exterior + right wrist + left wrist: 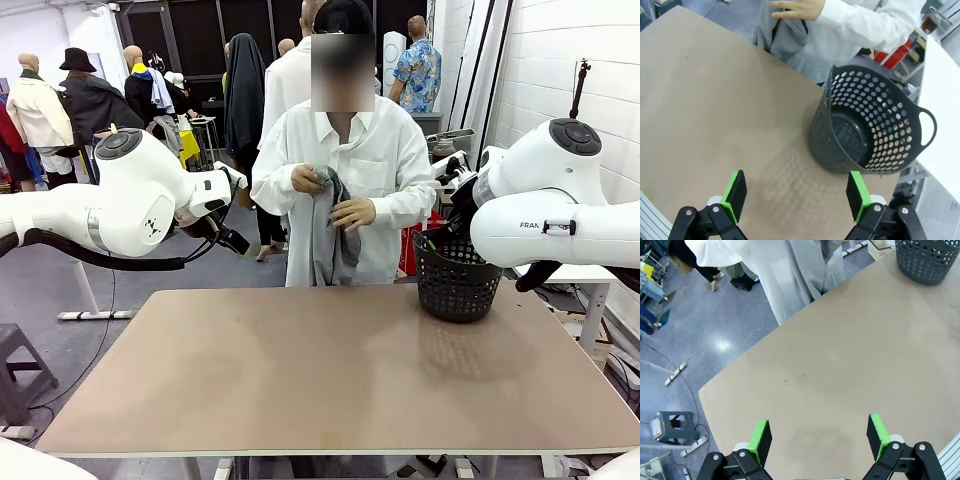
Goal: Fold the training pants.
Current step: Grab both ends of the Training pants handed by a person.
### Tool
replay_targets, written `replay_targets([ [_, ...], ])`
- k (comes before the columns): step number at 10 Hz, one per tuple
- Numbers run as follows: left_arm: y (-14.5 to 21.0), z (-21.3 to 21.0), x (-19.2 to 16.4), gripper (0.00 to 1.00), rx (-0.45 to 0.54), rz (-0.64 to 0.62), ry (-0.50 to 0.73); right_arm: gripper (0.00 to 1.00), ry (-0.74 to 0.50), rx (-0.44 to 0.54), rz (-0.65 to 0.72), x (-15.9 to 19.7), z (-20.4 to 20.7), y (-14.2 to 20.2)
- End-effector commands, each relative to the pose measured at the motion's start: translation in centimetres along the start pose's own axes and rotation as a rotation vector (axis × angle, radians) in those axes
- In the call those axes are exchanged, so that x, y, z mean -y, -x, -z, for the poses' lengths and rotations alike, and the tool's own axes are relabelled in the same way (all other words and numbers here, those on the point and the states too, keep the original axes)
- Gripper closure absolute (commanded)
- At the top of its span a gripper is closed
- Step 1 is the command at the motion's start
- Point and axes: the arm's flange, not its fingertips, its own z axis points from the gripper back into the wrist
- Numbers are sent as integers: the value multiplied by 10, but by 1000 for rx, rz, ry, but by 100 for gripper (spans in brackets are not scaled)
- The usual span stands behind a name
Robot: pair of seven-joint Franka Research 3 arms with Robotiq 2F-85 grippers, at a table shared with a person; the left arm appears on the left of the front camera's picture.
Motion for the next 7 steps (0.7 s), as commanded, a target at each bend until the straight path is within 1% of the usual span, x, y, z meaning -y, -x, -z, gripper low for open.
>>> replay_targets([
  [1,0,0,-1,0,3,5,9,0,-1,-4,1,0,2,1],
  [7,0,0,-1,0,3,5,9,0,-1,-4,1,0,2,1],
])
